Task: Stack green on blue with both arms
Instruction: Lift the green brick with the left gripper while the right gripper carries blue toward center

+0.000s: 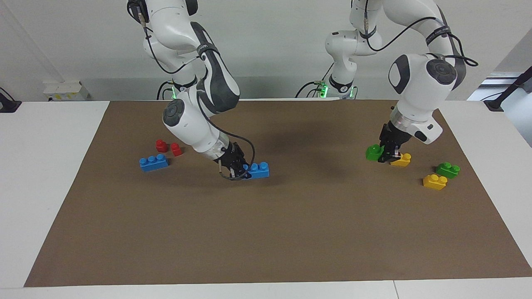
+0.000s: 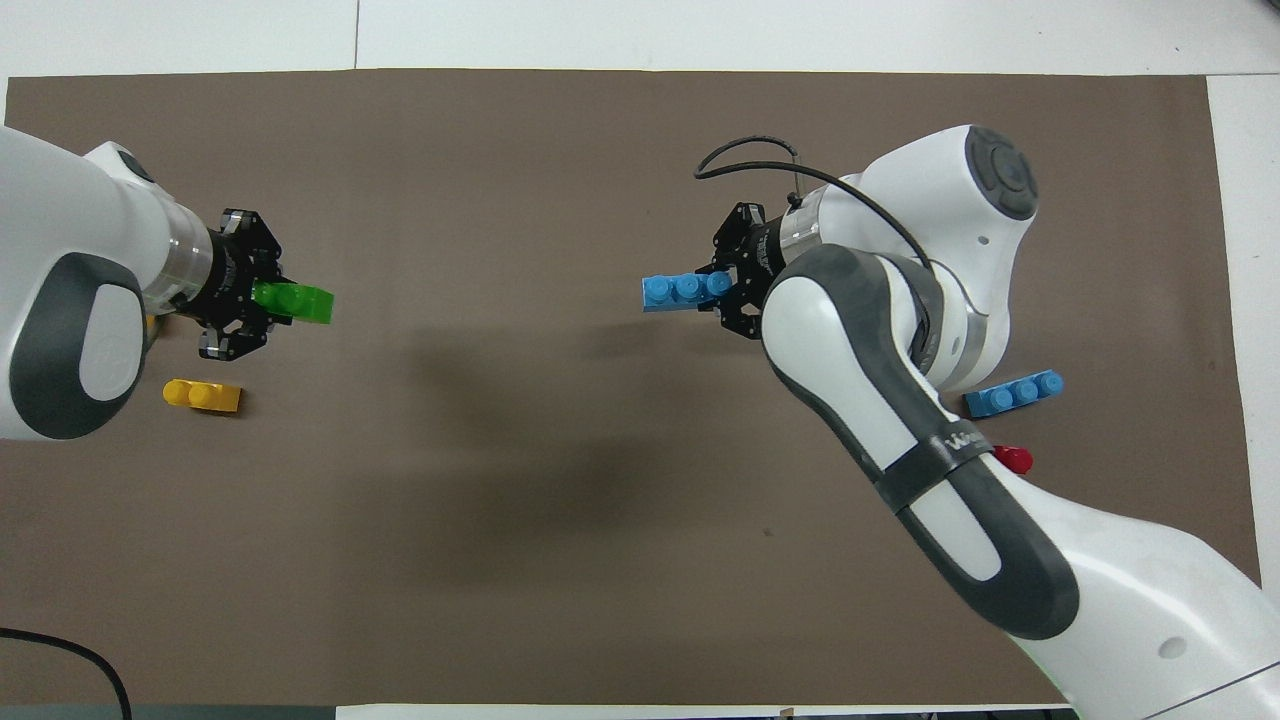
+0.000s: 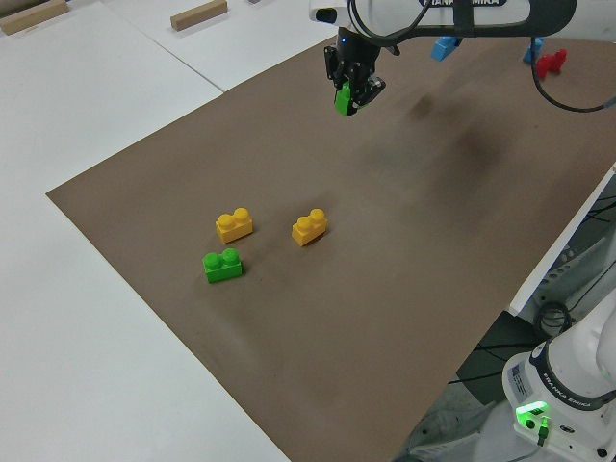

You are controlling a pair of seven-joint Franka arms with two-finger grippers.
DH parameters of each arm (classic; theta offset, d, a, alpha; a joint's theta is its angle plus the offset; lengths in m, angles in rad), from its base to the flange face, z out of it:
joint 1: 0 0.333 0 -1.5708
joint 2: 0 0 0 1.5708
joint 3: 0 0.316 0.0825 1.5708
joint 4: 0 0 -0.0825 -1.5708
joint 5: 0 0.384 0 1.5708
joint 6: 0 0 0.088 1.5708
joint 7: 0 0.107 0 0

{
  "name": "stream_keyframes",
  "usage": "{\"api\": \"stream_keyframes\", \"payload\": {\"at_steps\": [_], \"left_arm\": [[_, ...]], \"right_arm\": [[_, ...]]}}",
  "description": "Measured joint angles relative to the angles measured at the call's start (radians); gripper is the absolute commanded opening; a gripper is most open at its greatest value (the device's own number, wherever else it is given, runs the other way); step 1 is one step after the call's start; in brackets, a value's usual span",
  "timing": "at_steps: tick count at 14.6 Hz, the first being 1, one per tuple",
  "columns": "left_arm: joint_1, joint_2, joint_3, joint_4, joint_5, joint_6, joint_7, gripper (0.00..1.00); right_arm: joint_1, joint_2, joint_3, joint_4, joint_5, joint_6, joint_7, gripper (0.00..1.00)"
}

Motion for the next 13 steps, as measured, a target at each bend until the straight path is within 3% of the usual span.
{"api": "stream_keyframes", "payload": {"at_steps": [4,9,13], "left_arm": [[-0.082,-0.001,-0.001,-0.003,0.0,-0.003,-0.141,0.0],[-0.169,-0.001,-0.001,-0.015,0.0,0.007,-0.324,0.0],[-0.258,-0.001,-0.001,-0.062,0.001,0.048,-0.46,0.0]], "right_arm": [[0.123,-0.006,0.001,-0.098,0.0,0.216,0.131,0.0],[0.204,-0.01,0.0,-0.168,0.079,0.338,0.151,0.0],[0.21,-0.01,-0.002,-0.201,0.083,0.354,0.151,0.0]]}}
